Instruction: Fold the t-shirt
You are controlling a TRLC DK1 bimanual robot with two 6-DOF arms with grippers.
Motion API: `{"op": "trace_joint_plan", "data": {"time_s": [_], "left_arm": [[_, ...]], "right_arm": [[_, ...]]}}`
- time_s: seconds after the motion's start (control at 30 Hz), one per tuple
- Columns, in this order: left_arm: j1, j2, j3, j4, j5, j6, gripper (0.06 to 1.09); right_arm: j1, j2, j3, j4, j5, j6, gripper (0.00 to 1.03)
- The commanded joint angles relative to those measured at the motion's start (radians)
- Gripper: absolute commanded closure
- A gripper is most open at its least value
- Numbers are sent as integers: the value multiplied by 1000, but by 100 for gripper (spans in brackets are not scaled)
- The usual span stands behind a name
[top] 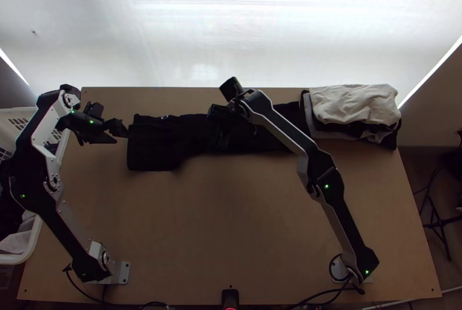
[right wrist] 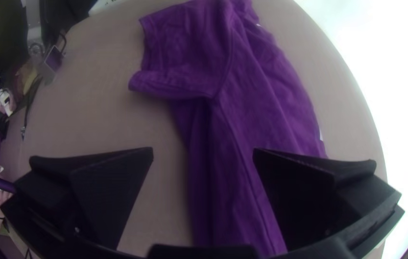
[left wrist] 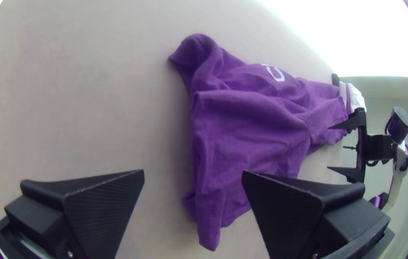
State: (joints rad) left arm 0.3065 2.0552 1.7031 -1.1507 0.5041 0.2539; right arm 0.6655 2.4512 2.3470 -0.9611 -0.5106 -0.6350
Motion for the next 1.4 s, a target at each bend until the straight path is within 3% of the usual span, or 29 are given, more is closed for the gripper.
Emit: {"op": "trace_joint_plan", "data": {"time_s": [0.0,0.5,1.23,1.33,1.37], "left_arm": [[-17,10,-48,118,2,-19,10],[-32,40,-69,151,171,-16,10],[-93,114,-105,272,163,-10,10],[-129,112,-103,272,221,-7,15],[-141,108,-105,275,235,-7,27]], "right_arm": [[-4,71,6,13,-34,31,6],[-7,112,-6,47,-45,63,6],[-3,118,-22,51,-45,67,6],[-3,118,-22,51,-45,67,6],[-3,120,-22,51,-45,67,6]]}}
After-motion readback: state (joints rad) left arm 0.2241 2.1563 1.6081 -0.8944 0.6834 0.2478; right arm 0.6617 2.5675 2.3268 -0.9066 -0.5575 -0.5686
